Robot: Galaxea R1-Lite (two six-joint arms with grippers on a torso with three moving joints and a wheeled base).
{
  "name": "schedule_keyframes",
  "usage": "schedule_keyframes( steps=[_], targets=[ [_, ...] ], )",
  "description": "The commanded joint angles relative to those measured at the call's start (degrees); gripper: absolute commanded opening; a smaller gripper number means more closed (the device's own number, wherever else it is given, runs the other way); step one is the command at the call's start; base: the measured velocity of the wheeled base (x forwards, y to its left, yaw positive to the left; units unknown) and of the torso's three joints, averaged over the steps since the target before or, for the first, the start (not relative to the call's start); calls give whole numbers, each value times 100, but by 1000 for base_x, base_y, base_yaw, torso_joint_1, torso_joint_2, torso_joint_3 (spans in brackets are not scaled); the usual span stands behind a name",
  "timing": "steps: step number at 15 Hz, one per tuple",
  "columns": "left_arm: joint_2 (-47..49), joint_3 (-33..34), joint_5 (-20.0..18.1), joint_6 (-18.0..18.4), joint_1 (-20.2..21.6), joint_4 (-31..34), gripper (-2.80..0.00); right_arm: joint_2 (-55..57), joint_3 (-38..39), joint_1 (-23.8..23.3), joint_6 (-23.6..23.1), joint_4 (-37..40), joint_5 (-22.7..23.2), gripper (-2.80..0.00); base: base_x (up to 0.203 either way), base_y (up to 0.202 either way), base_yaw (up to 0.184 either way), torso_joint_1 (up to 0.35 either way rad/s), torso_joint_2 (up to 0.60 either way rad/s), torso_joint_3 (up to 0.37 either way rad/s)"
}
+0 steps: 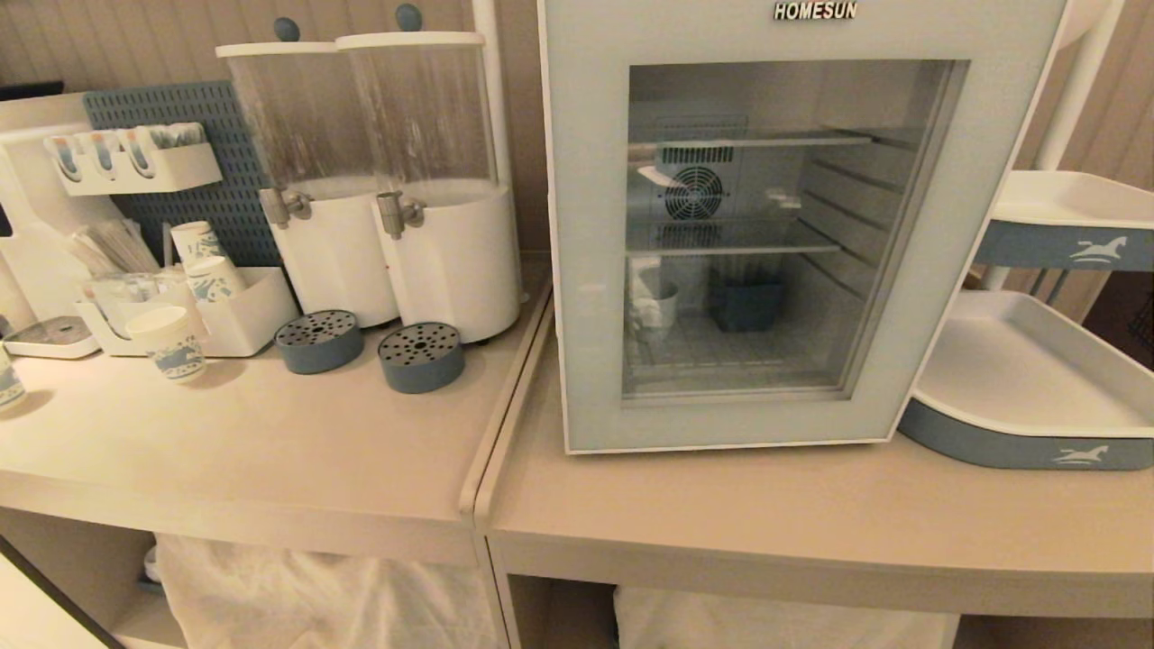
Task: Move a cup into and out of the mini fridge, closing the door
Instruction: Open the freezer door
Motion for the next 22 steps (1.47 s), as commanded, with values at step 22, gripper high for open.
schedule_keyframes(
  steps=[22],
  targets=[
    [300,-2312,-802,-48,0,2858,-280,8,0,0,1,3,4,-280,0,0,0,0,0,0]
  ],
)
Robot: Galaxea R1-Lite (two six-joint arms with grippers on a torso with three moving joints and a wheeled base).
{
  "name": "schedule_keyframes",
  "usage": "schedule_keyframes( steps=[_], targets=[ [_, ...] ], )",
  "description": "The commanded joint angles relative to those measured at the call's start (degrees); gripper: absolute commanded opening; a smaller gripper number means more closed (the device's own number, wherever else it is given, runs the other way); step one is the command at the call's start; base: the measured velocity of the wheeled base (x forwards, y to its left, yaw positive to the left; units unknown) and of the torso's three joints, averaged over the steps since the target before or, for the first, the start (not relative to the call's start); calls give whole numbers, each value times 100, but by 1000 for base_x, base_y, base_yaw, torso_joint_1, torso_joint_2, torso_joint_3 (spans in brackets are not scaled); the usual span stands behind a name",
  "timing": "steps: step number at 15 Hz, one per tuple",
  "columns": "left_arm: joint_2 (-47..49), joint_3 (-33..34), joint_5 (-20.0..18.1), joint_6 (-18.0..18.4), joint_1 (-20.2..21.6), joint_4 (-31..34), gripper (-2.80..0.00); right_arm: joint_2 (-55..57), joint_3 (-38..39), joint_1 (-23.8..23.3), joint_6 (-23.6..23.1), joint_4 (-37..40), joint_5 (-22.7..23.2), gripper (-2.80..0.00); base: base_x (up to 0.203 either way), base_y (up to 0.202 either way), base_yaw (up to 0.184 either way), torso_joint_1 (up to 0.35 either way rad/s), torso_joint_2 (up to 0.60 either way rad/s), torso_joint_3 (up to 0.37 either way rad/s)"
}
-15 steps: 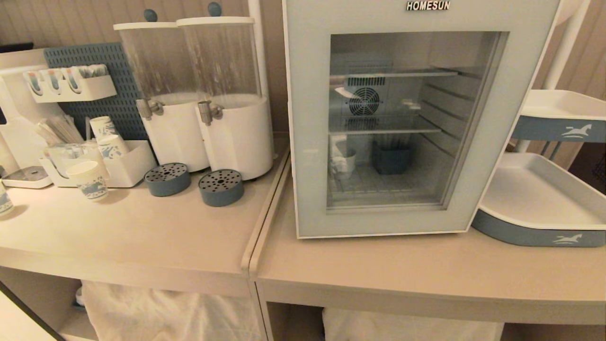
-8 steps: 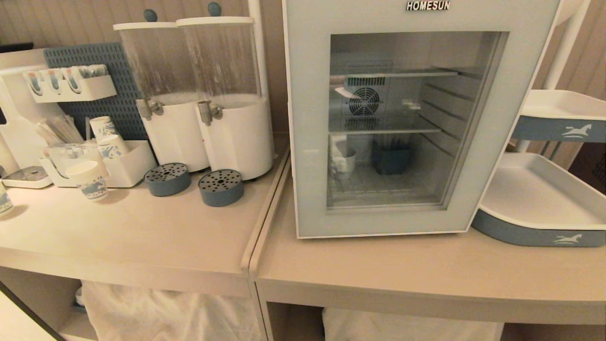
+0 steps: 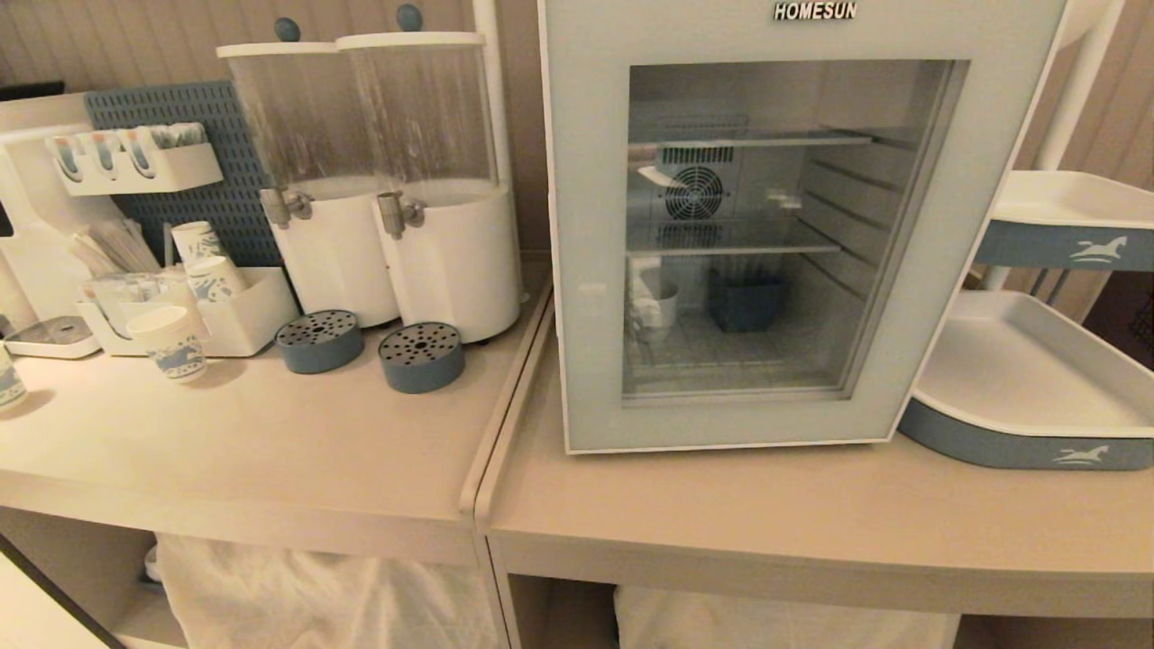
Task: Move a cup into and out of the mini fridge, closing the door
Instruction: Open the freezer door
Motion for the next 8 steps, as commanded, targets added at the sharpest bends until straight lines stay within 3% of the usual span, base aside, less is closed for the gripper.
schedule_keyframes(
  steps=[1,3,6,8],
  targets=[
    [163,-129,-2,-10,0,27,0,16,0,0,2,3,7,-280,0,0,0,0,0,0],
    [165,-149,-169,-16,0,31,0,8,0,0,2,3,7,-280,0,0,0,0,0,0],
    [450,-351,-846,-56,0,61,0,9,0,-8,2,3,7,-280,0,0,0,0,0,0],
    [909,-771,-1184,-343,-40,87,0,8,0,0,2,3,7,-280,0,0,0,0,0,0]
  ],
)
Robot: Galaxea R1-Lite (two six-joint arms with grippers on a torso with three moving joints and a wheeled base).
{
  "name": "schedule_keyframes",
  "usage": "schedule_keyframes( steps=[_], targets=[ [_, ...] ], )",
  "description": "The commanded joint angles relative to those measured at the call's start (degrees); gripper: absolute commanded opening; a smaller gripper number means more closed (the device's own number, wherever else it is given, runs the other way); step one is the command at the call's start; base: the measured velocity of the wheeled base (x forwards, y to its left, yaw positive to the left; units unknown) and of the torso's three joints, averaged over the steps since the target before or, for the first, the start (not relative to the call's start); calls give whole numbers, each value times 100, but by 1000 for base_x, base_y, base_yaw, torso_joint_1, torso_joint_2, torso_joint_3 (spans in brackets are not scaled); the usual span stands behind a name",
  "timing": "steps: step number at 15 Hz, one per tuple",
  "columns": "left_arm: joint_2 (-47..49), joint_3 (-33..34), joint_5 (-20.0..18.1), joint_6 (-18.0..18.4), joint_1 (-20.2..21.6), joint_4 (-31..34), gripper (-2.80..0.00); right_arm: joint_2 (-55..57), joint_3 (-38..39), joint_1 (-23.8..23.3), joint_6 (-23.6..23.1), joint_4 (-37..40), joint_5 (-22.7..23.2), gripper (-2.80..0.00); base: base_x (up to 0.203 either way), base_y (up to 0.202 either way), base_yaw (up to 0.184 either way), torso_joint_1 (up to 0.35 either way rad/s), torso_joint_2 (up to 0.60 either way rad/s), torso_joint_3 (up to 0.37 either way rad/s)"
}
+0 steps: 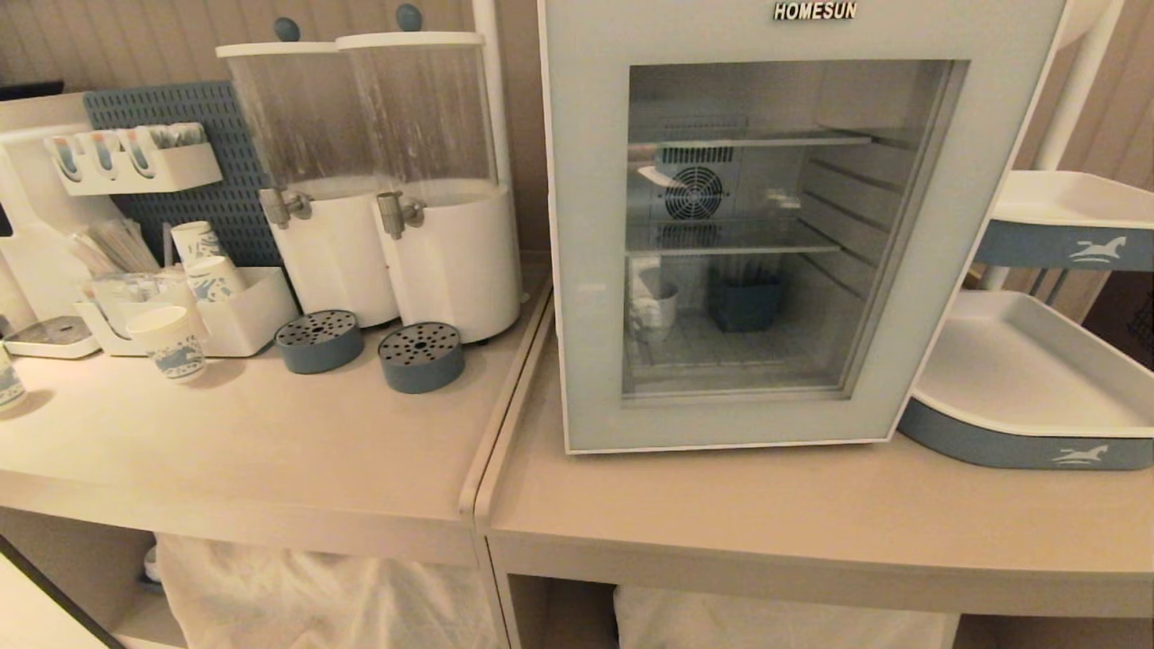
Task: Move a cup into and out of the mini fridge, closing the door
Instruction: Open the freezer door
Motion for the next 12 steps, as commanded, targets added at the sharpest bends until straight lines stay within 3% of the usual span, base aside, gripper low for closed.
schedule_keyframes(
  steps=[1,3,4,6,7,10,12],
  targets=[
    [627,-369,-222,-186,-98,53,0,8,0,-3,2,3,3,-280,0,0,0,0,0,0],
    [1039,-731,-354,-331,-507,94,0,8,0,0,2,3,-4,-280,0,0,0,0,0,0],
    [1233,-879,-293,-378,-879,93,0,8,0,0,2,3,4,-280,0,0,0,0,0,0],
    [1842,-1189,64,-422,-2036,19,0,8,0,0,2,3,4,-280,0,0,0,0,0,0],
    [2261,-1271,224,-383,-2321,-122,0,8,0,0,2,3,4,-280,0,0,0,0,0,0],
    [3543,-1506,442,-261,-2561,-932,0,8,0,0,2,3,4,-280,0,0,0,0,0,0],
    [4553,-1850,466,-313,-2465,-1304,0,8,0,0,2,3,4,-280,0,0,0,0,0,0]
  ],
)
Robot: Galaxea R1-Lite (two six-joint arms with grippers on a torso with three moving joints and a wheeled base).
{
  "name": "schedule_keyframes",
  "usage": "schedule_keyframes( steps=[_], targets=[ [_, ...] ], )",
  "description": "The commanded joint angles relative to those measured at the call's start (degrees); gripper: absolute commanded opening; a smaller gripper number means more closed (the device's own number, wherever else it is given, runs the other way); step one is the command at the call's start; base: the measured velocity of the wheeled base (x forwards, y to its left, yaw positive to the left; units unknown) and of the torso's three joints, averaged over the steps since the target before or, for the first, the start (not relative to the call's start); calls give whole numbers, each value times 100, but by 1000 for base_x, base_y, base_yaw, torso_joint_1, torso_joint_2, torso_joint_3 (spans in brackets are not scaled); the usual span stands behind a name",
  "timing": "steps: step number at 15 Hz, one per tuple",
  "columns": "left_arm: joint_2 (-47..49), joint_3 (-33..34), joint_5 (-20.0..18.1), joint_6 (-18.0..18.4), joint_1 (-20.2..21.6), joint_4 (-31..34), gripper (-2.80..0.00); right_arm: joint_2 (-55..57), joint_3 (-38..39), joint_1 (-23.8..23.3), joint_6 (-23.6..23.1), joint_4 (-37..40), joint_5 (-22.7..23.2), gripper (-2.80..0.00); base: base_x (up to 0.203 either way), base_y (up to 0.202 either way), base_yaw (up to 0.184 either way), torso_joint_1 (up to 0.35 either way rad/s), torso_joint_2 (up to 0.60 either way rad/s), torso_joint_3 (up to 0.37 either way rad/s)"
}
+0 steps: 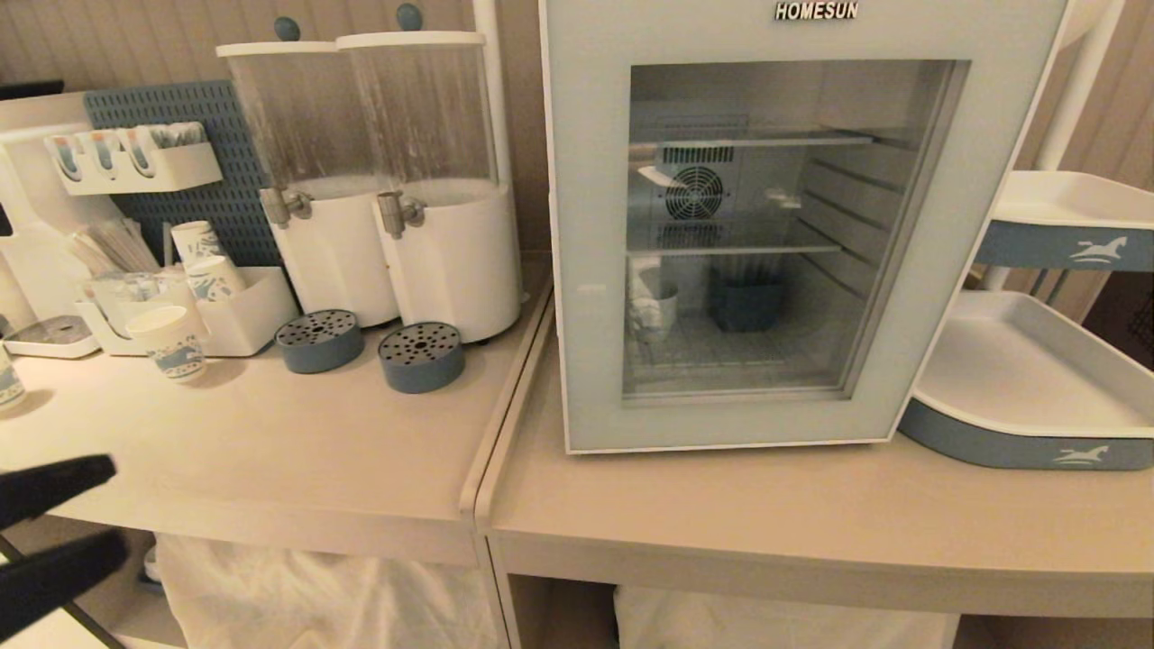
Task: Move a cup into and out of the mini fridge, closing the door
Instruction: Open the freezer door
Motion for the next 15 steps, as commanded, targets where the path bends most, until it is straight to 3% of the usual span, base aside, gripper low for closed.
schedule_keyframes(
  steps=[1,4,5,7,9,10,12,14,15],
  targets=[
    [1403,-329,-38,-41,100,-221,0,8,0,2,2,5,4,-280,0,0,0,0,0,0],
    [2728,-624,-581,-65,606,-1282,0,8,0,2,2,5,4,-280,0,0,0,0,0,0],
    [3065,-638,-1020,-60,873,-1795,0,8,0,2,2,5,4,-280,0,0,0,0,0,0],
    [3658,-595,-2325,-10,1453,-2783,0,8,0,2,2,5,4,-280,0,0,0,0,0,0],
    [4229,-617,-3033,272,1729,-3489,0,8,0,2,2,5,4,-280,0,0,0,0,0,0],
    [4390,-637,-3254,456,1788,-3740,0,8,0,2,2,5,4,-280,0,0,0,0,0,0],
    [4613,-763,-4106,697,1812,-3936,0,8,0,2,2,5,4,-280,0,0,0,0,0,0],
    [4767,-946,-4588,735,1814,-3966,0,8,0,2,2,5,4,-280,0,0,0,0,0,0],
    [4873,-1118,-4640,738,1790,-3963,0,8,0,2,2,5,4,-280,0,0,0,0,0,0]
  ],
)
